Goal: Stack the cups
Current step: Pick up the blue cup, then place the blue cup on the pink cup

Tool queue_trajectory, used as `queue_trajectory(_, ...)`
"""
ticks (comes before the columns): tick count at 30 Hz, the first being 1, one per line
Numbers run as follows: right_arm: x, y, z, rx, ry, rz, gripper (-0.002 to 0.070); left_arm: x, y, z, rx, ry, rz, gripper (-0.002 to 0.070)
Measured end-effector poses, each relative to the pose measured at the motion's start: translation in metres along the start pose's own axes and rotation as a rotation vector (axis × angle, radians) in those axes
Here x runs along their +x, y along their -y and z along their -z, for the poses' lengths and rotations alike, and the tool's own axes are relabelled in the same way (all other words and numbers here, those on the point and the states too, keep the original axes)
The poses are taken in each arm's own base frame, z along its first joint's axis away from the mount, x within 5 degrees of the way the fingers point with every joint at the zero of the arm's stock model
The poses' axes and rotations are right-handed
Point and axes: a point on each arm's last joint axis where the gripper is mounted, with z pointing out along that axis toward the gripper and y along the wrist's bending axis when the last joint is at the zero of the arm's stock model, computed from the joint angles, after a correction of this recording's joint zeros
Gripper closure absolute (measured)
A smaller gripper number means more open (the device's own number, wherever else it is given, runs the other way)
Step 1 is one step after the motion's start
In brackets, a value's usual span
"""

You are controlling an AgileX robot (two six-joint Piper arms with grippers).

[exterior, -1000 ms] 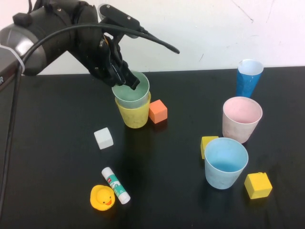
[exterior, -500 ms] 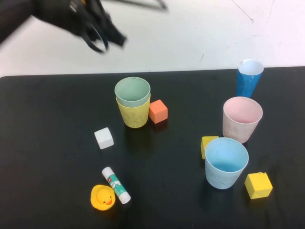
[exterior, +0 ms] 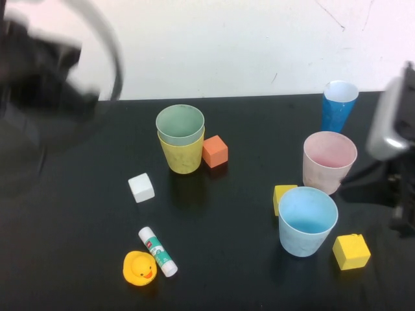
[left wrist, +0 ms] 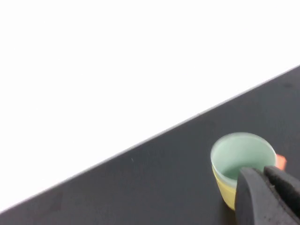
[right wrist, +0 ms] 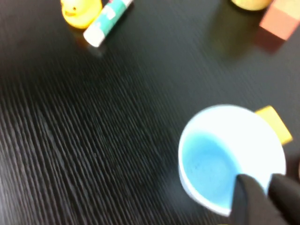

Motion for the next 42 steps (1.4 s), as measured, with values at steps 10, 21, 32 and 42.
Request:
queue_trajectory(10, -0.012, 0.04, -0.044, -0.049, -0.14, -0.123, 0.0201, 0.082, 0.012, 0.051, 0.025, 0.031, 0.086, 0.0673)
queue_trajectory(21, 0.013, 0.056, -0.093, -0.138, -0.276, -0.197, 0.0243, 0.107, 0.015, 0.077, 0.022, 0.082, 0.087, 0.0673)
queue_trajectory(32, -0.001, 0.062, -0.098, -0.183, -0.199, -0.187, 0.065, 0.109, 0.015, 0.078, 0.022, 0.08, 0.092, 0.0673)
queue_trajectory(42, -0.074, 0.099, -0.026, 0.091, -0.199, -0.022, 0.0653, 0.11, 0.015, 0.078, 0.02, 0.078, 0.087, 0.0673)
